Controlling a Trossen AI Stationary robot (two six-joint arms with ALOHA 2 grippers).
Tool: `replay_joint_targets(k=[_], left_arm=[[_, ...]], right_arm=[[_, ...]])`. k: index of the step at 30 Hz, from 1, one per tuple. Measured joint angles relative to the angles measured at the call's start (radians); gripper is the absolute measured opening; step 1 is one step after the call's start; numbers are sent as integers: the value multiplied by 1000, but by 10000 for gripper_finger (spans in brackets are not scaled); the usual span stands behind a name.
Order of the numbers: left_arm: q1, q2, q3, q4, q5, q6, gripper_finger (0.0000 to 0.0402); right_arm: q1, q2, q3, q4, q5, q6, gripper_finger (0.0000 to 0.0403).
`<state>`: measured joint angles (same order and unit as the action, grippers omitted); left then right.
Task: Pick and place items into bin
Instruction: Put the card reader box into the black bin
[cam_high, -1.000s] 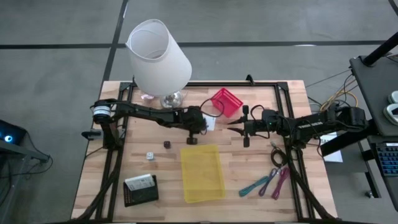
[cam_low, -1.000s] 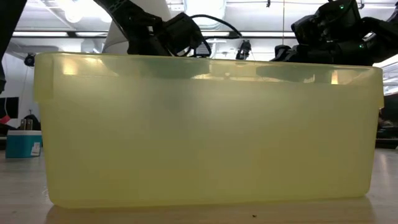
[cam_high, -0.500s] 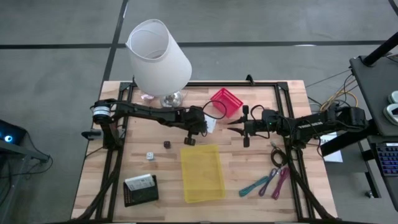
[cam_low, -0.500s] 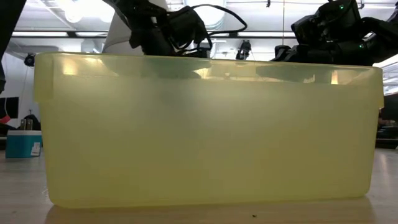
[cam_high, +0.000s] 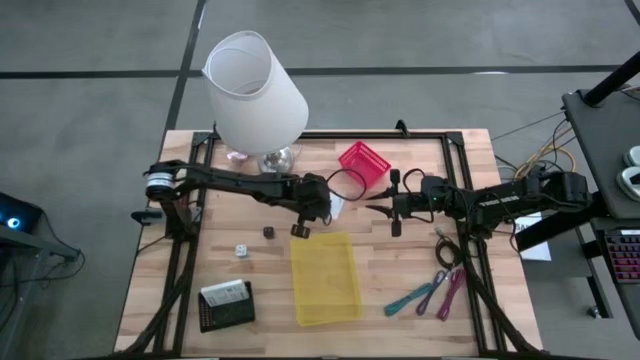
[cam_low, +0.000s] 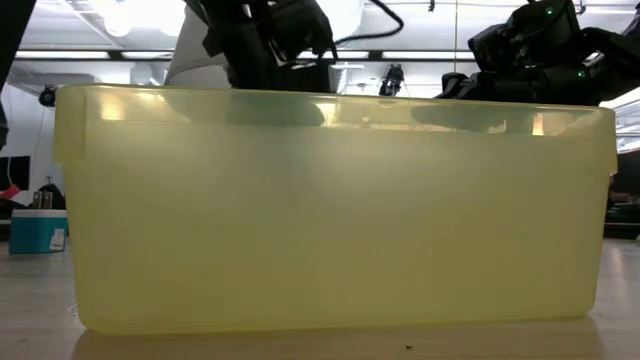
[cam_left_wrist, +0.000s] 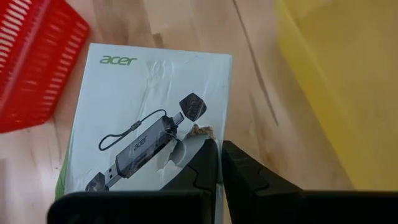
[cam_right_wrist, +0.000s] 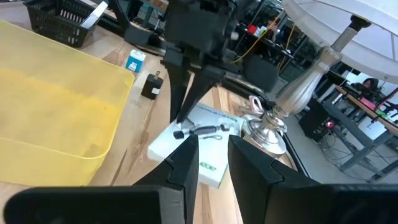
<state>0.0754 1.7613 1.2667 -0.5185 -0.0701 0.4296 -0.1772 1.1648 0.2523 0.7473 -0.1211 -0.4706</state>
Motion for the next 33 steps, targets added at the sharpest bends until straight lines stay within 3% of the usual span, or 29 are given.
replay_joint_targets(k=[6, 13, 18, 28, 33], left_arm=[[-25, -55, -7, 0, -67, -3, 0], [-58, -111, -12, -1, -72, -7, 0], [-68, -117, -11, -6, -124, -25, 0], [-69, -118, -14, -6, -127, -38, 0], [-71, -118, -11, -5, -128, -204, 0]], right_arm=[[-1, 0, 0, 1, 0, 0, 75], [-1, 0, 0, 2, 0, 0, 75], [-1, 0, 0, 5, 0, 0, 75], [0, 0, 0, 13, 0, 0, 75], [0, 0, 0, 15, 0, 0, 75]])
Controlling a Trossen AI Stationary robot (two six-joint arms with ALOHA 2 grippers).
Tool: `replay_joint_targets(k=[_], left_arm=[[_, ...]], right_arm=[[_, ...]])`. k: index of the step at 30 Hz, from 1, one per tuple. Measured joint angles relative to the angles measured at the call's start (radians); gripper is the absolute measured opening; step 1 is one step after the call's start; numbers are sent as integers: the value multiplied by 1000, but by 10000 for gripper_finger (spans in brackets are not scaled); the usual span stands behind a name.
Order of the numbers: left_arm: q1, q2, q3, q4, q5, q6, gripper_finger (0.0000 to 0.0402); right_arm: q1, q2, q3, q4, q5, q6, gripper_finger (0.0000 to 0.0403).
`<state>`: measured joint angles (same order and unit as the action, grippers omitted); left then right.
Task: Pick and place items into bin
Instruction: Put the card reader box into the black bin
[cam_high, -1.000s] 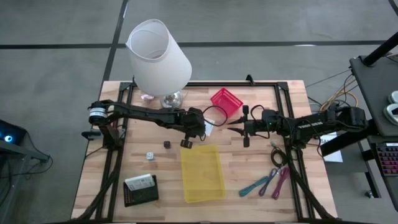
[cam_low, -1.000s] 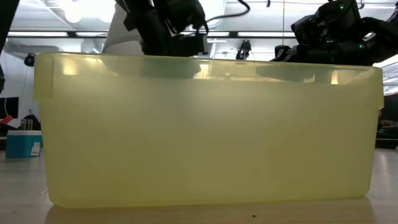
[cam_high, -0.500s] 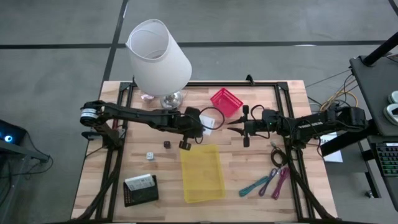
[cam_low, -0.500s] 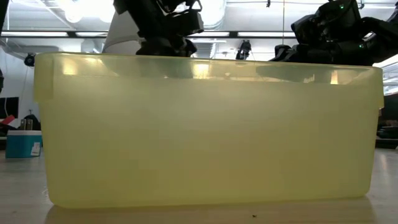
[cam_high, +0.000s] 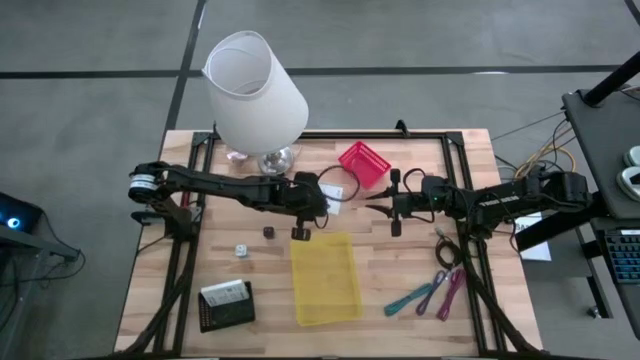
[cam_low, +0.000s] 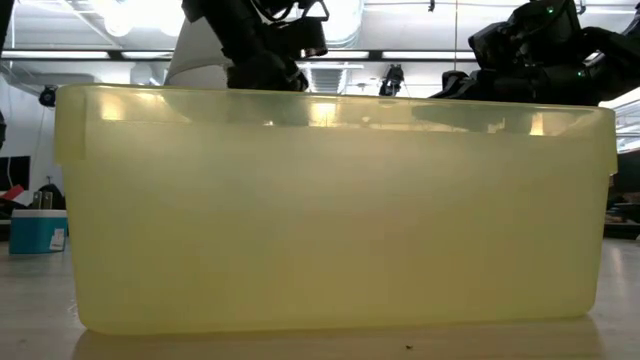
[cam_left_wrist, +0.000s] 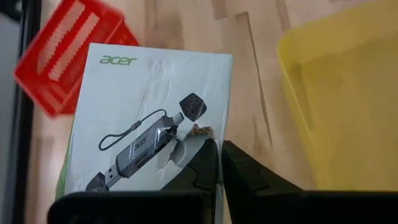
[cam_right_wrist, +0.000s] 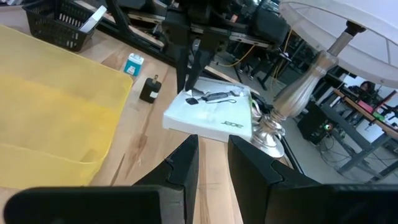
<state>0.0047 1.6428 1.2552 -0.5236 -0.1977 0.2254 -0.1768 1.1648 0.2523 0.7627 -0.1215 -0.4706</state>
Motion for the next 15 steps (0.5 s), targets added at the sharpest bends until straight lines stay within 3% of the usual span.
replay_joint_targets(k=[8, 15], left_arm=[[-26, -9, 28, -140, -3, -68, 0], [-67, -11, 39, -175, -70, -92, 0]], right_arm=[[0, 0, 0, 19, -2, 58, 75], [0, 0, 0, 20, -2, 60, 75]])
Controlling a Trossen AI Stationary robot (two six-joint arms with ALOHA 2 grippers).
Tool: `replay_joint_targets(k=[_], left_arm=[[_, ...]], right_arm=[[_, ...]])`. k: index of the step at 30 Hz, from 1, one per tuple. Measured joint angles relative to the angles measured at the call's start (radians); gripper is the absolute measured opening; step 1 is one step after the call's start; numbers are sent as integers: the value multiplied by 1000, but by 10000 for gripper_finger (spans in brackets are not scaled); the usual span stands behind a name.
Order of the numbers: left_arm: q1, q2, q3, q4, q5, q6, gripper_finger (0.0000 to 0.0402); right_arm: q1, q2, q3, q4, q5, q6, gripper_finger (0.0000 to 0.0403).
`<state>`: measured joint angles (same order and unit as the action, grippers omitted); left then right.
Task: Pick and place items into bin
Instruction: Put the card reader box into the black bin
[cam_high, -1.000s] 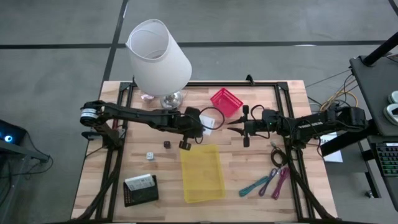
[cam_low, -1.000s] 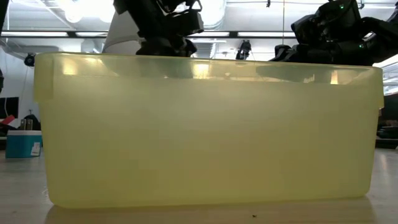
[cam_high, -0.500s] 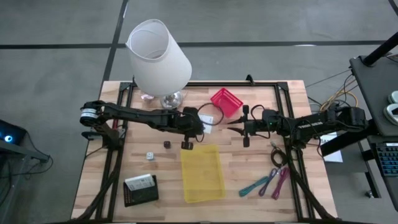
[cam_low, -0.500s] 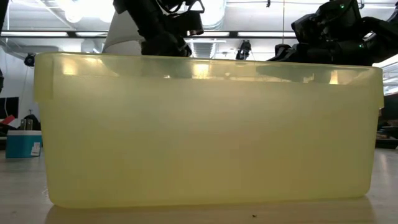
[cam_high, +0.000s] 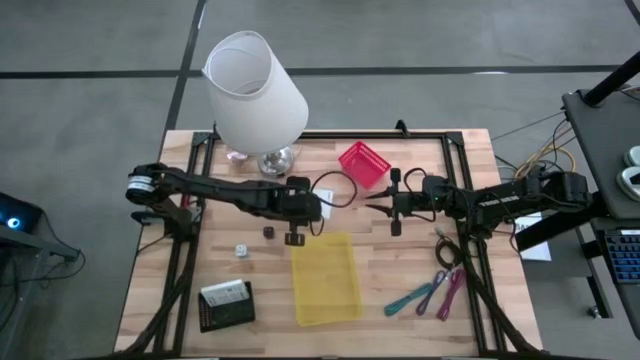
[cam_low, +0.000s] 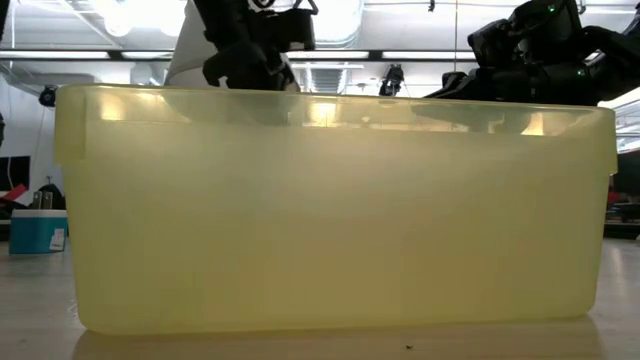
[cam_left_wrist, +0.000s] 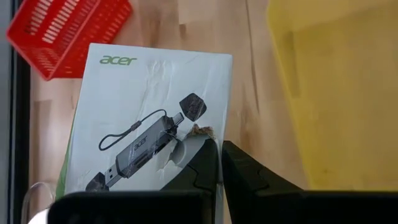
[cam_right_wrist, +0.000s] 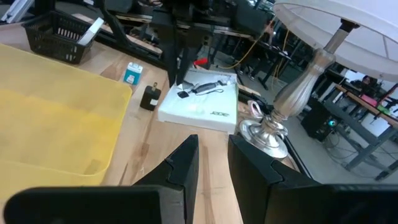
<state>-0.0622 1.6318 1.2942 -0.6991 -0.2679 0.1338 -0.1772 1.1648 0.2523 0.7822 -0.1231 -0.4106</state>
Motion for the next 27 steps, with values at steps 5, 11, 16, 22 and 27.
replay_joint_targets(k=[5, 11, 16, 22, 27], left_arm=[[-46, 0, 0, -4, -28, -41, 0], [-85, 0, 0, -40, -56, -107, 0], [-116, 0, 0, -76, -60, -162, 0], [-153, 0, 0, -122, -75, -229, 0], [-187, 0, 1, -131, -83, -251, 0]], right_arm=[[0, 0, 0, 0, 0, -6, 75], [0, 0, 0, 1, 0, -8, 75], [0, 0, 0, 2, 0, -13, 75], [0, 0, 0, 2, 0, -19, 75], [0, 0, 0, 3, 0, -20, 75]])
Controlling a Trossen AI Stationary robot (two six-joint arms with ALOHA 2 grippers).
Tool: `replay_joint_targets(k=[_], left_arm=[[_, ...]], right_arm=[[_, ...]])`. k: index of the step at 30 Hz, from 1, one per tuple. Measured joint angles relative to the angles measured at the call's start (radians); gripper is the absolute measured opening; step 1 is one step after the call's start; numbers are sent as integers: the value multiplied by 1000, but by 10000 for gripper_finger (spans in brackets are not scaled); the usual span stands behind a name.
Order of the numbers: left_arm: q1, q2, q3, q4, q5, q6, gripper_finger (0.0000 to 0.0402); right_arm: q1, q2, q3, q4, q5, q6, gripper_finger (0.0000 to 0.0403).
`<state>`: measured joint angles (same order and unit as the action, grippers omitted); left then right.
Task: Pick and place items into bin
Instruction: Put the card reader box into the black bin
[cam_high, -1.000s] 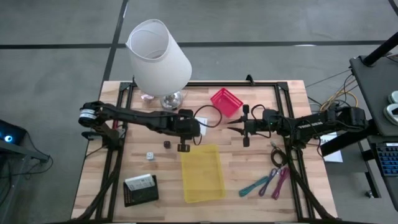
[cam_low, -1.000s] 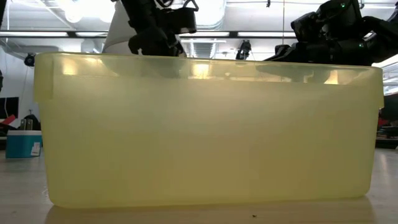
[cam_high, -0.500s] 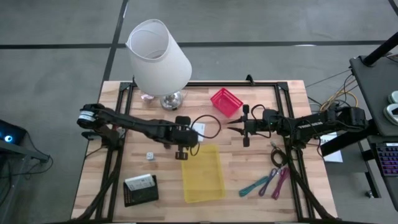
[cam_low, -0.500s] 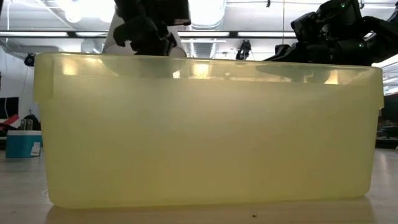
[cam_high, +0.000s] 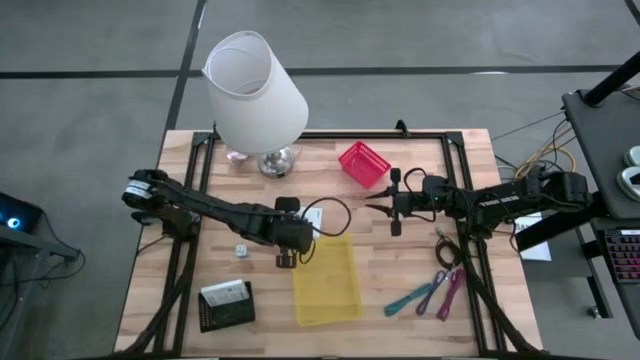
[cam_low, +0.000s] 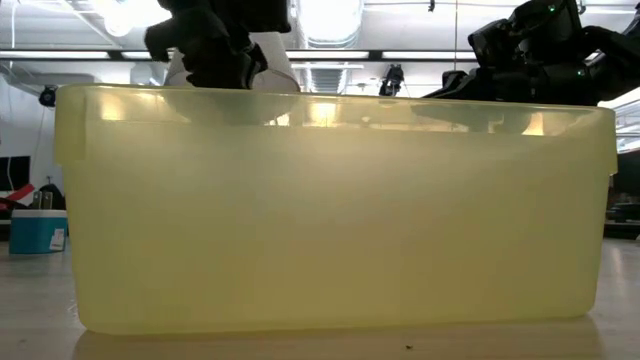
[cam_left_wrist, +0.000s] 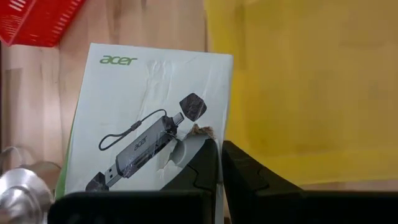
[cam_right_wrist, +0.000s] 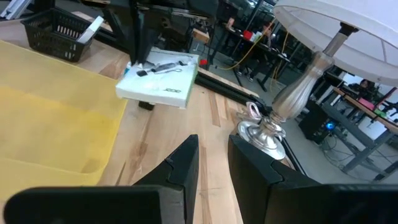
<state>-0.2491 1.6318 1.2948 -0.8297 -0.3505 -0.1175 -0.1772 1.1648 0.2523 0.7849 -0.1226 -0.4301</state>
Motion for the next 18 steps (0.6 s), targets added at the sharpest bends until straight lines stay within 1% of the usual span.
replay_joint_targets(k=[3, 9, 18], left_arm=[[-17, 0, 1, -1, 0, -32, 0], [-54, 0, 1, -2, -6, -45, 0], [-108, 0, 2, -39, -26, -169, 0]], right_arm=[[0, 0, 0, 0, 0, 0, 75], [0, 0, 0, 0, 0, 0, 75], [-1, 0, 0, 6, 0, 3, 75]])
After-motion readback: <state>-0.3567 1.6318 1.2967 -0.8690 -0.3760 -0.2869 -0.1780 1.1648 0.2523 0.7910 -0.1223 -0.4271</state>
